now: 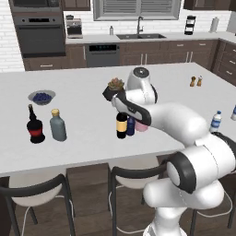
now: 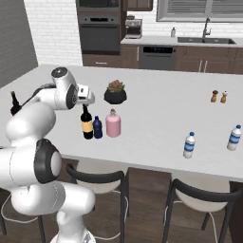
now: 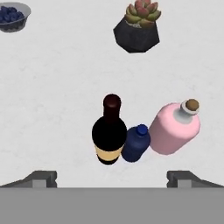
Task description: Move the plastic bottles in the middle to the plastics group, and the glass bottles in the middle to the glass group.
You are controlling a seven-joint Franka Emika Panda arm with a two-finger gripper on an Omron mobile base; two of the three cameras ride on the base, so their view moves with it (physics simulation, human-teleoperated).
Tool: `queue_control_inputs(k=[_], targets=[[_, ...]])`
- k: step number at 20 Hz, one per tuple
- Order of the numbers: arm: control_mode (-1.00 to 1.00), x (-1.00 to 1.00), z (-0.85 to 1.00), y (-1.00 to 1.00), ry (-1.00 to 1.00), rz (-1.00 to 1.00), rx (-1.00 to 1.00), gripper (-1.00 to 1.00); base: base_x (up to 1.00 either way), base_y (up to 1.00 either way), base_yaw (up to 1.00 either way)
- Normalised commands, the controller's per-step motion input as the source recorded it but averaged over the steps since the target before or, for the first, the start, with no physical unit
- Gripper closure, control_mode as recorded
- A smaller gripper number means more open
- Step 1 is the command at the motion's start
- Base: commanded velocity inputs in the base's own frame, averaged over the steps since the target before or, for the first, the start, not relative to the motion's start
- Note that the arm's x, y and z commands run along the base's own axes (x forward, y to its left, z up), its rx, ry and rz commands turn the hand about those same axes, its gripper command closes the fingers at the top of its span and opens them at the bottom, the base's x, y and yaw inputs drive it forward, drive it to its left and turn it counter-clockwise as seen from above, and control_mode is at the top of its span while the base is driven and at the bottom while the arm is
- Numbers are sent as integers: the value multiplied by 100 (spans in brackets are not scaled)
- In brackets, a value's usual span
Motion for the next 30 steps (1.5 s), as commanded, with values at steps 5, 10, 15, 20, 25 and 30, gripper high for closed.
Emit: queue_control_inputs(k=[5,10,15,20,25,30], targets=[[-100,13,-23,0,-9,4,0,-100,0,0,0],[-100,30,-3,0,0,4,1,-100,0,0,0],[-100,34,0,0,3,3,1,-100,0,0,0],[-100,27,-4,0,7,2,0,-100,0,0,0],[-100,5,-7,0,11,0,0,-100,0,0,0],[-100,-3,-1,0,9,0,0,-100,0,0,0]])
